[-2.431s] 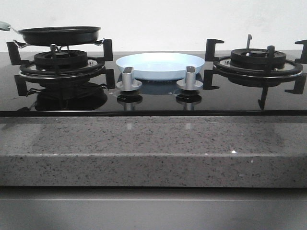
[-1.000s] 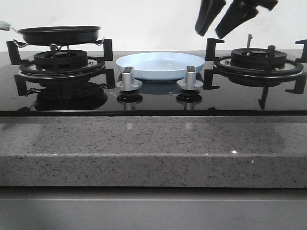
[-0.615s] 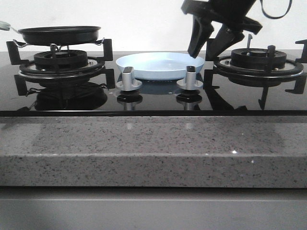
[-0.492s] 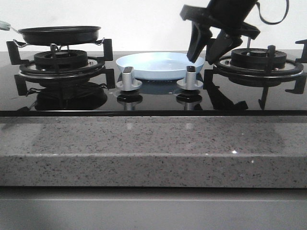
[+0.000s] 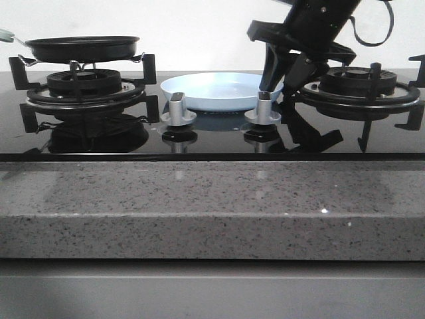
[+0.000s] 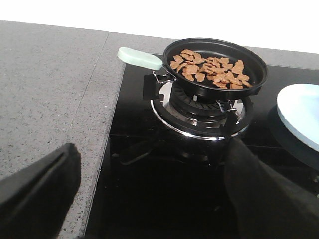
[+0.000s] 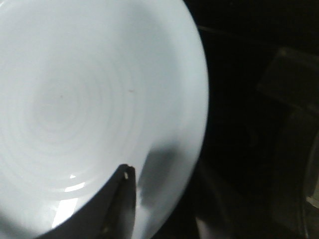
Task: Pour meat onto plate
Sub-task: 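Lower the right gripper onto the rim of the light-blue plate, then close the right gripper on the plate rim and lift the plate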
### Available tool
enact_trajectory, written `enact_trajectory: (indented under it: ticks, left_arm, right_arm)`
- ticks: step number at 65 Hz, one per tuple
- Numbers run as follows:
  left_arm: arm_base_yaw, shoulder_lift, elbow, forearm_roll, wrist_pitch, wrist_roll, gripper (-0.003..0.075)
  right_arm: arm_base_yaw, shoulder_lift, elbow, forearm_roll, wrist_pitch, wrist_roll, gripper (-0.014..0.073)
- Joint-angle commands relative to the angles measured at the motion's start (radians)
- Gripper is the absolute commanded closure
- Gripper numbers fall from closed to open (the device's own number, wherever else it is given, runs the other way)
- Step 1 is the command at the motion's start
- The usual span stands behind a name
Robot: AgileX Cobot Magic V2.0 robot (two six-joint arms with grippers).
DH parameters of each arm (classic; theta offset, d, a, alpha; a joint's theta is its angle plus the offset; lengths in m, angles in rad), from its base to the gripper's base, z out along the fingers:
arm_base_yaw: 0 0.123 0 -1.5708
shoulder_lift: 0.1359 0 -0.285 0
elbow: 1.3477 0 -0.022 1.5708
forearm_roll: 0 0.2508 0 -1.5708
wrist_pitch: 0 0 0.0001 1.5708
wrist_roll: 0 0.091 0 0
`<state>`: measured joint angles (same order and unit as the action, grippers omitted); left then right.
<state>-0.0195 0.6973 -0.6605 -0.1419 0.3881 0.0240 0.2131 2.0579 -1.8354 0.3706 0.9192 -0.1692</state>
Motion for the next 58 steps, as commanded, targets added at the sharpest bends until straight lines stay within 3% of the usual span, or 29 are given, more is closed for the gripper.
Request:
enact_trajectory:
  ticks: [1,22,58]
  left_arm:
    - [-0.010,0.003,-0.036,-0.002,-0.077,-0.003,0.0135]
    - [-0.010,0.003,-0.036,-0.002,-0.077,-0.003,0.0135]
    - [-0.010,0.003,-0.036,-0.002,-0.079,-0.003,0.0135]
  right_arm:
    - [-0.006,-0.054,-0.033,0.023,-0.028,-0.014,0.0400]
    - [-0.006,-0.054,-0.033,0.024,-0.038,-0.013,0.0666]
    - [-0.006,-0.263,0.018,0.082,-0.100,-0.013,0.0663]
